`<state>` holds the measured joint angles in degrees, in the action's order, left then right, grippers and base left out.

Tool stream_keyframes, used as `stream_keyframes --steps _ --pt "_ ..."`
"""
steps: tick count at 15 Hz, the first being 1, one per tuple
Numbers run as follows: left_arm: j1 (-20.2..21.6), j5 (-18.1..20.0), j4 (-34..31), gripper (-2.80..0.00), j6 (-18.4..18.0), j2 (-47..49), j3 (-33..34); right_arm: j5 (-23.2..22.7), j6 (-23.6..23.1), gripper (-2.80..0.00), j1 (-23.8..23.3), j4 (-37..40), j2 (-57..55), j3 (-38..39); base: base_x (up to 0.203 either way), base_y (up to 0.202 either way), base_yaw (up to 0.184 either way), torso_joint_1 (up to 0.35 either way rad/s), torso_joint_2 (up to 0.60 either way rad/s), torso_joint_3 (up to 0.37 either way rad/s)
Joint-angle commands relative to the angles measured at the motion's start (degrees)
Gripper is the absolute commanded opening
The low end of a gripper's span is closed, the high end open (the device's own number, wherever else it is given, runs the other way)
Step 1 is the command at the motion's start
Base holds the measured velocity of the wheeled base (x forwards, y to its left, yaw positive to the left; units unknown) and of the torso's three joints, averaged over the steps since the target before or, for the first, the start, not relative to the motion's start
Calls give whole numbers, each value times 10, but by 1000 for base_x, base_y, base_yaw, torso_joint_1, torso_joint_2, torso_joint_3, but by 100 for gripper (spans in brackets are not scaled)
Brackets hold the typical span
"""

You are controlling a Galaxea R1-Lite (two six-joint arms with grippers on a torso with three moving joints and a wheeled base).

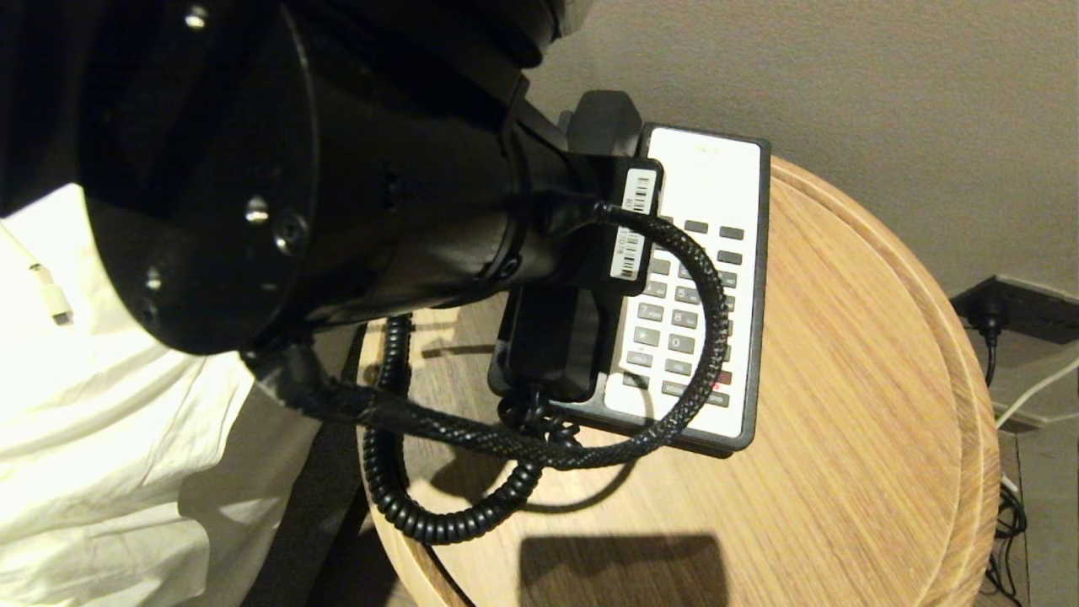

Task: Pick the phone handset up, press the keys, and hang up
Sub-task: Put the handset back

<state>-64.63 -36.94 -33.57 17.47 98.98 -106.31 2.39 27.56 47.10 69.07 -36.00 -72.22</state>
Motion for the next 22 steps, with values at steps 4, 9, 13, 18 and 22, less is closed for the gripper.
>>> stream_keyframes --steps 4,9,13,18,22 --pt "1 -2 -1 -280 1 16 -3 0 2 -280 -2 5 6 5 0 0 0 0 0 0" --pt "7 -2 -1 -280 1 17 1 0 2 -280 -2 4 6 8 0 0 0 0 0 0" --pt "7 -1 0 0 0 20 -2 0 2 -280 -2 4 7 13 0 0 0 0 0 0" --pt "7 -1 1 0 1 27 -12 0 2 -280 -2 4 8 15 0 0 0 0 0 0" --pt "7 -1 -4 0 2 -1 -17 0 2 -280 -2 3 18 36 0 0 0 0 0 0"
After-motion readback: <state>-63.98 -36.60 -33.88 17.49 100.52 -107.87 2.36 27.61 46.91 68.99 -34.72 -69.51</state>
